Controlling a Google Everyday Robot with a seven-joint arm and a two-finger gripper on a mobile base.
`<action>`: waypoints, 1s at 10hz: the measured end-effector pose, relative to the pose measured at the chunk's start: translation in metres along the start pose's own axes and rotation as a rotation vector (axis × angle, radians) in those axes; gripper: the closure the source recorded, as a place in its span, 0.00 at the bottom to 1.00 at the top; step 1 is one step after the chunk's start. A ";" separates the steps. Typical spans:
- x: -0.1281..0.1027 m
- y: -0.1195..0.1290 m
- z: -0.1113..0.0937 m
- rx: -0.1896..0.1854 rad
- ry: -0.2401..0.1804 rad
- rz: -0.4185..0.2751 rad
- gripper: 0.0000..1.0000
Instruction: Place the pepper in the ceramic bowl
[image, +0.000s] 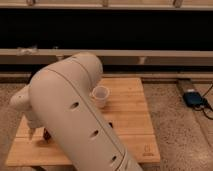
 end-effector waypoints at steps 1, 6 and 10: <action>-0.001 0.000 0.003 0.003 0.005 0.005 0.20; -0.005 -0.005 0.015 0.008 0.025 0.026 0.29; -0.010 -0.007 0.017 0.001 0.031 0.034 0.70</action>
